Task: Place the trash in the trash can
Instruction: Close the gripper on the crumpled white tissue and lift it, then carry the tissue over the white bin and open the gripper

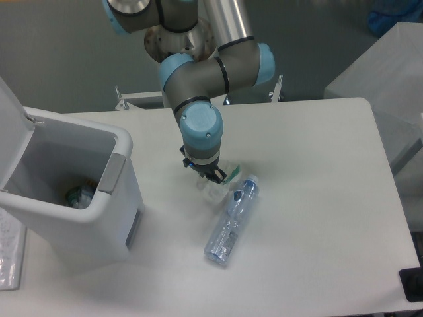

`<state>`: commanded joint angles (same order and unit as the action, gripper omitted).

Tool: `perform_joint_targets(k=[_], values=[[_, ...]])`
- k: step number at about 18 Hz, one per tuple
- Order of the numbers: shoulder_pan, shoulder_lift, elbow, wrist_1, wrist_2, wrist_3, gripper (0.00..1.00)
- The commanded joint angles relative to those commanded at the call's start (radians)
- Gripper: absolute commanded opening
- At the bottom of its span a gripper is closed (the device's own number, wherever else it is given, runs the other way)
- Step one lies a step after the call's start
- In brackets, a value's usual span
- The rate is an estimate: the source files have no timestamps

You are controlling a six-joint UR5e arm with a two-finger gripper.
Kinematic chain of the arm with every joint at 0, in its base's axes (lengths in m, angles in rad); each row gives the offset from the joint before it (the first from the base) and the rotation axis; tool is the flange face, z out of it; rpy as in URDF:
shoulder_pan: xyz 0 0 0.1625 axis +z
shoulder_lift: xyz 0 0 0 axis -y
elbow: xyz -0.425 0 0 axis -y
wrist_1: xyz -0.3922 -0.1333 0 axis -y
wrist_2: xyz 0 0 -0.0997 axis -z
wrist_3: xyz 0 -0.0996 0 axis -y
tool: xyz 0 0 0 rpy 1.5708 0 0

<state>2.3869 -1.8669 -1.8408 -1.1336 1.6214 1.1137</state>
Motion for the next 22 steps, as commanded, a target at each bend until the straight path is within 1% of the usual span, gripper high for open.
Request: perform_joint_targets(k=[3,5,7,11,13,16,18,22], values=[[0.003,0.012,0.012,-0.002,-0.015,0.002,0.0],[0.021,0.028,0.037,-0.002,-0.09,0.0,0.0],[0.037,0.029,0.064,-0.002,-0.176,-0.012,0.0],[0.06,0.054,0.11,-0.002,-0.273,-0.027,0.0],[0.06,0.06,0.15,-0.002,-0.349,-0.101,0.0],[0.052,0.074,0.215,-0.002,-0.423,-0.179,0.0],[0.045,0.095,0.245,-0.002,-0.489,-0.212,0.0],[0.045,0.117,0.308,0.0,-0.603,-0.274,0.0]])
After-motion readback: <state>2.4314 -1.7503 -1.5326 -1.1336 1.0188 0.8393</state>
